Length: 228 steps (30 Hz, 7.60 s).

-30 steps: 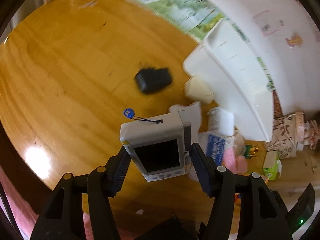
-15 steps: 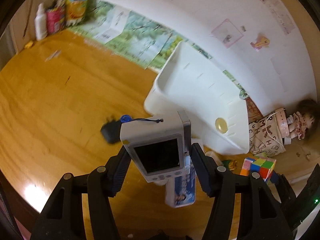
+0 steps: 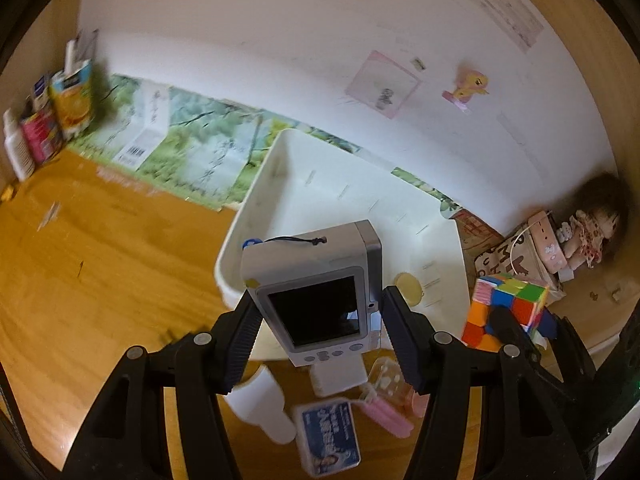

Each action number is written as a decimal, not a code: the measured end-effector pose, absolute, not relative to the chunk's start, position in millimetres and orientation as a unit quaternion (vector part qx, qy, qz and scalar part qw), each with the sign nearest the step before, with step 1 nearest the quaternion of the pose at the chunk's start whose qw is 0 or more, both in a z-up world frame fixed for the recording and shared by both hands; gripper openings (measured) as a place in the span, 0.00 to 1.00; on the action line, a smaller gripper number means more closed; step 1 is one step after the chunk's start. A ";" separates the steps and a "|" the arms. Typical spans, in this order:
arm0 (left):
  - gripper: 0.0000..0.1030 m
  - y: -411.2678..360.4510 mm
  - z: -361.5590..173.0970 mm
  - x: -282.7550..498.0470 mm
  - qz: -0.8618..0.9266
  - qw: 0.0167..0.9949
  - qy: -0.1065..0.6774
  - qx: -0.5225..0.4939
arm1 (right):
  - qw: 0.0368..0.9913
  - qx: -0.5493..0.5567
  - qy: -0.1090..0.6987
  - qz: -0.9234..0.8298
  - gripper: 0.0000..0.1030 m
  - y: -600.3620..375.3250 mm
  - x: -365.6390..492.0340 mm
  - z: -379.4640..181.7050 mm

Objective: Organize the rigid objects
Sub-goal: 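Carry the monitor and cube into the white bin and open both grippers, then withdraw both grippers from the bin back over the desk, then close the left gripper on the black charger while the right gripper grasps the blue floss box, then carry the black charger and blue floss box over the white bin with both grippers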

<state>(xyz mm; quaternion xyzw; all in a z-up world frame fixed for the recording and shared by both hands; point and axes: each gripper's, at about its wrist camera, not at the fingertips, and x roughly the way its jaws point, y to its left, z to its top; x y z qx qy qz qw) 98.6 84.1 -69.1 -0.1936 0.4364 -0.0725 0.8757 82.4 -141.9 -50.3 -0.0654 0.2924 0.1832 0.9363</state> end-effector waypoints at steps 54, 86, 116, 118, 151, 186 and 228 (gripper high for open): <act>0.77 68.6 -34.1 110.1 -0.006 0.905 0.400 -0.143 | 0.918 -0.041 0.326 0.221 0.74 -137.1 102.0 -72.6; 0.81 127.1 -54.6 7.4 0.105 0.886 0.442 -0.096 | 0.898 0.019 0.384 0.215 0.78 -133.9 16.5 -96.4; 0.81 161.8 -132.0 42.1 -0.037 0.803 0.595 -0.017 | 0.846 0.035 0.522 0.103 0.78 -78.8 -15.5 -169.5; 0.81 158.9 -139.2 47.7 -0.044 0.795 0.605 0.001 | 0.844 0.036 0.527 0.097 0.78 -75.5 -15.9 -172.8; 0.81 146.8 -216.9 144.1 -0.112 0.710 0.692 0.066 | 0.824 0.059 0.564 -0.021 0.77 -43.9 16.8 -207.3; 0.39 166.1 -168.1 119.4 -0.175 0.743 0.645 -0.024 | 0.872 0.050 0.487 -0.003 0.62 -23.4 -15.8 -152.1; 0.39 66.9 -64.5 148.1 -0.139 0.828 0.543 -0.030 | 0.935 -0.015 0.336 0.109 0.62 -119.0 108.5 -61.4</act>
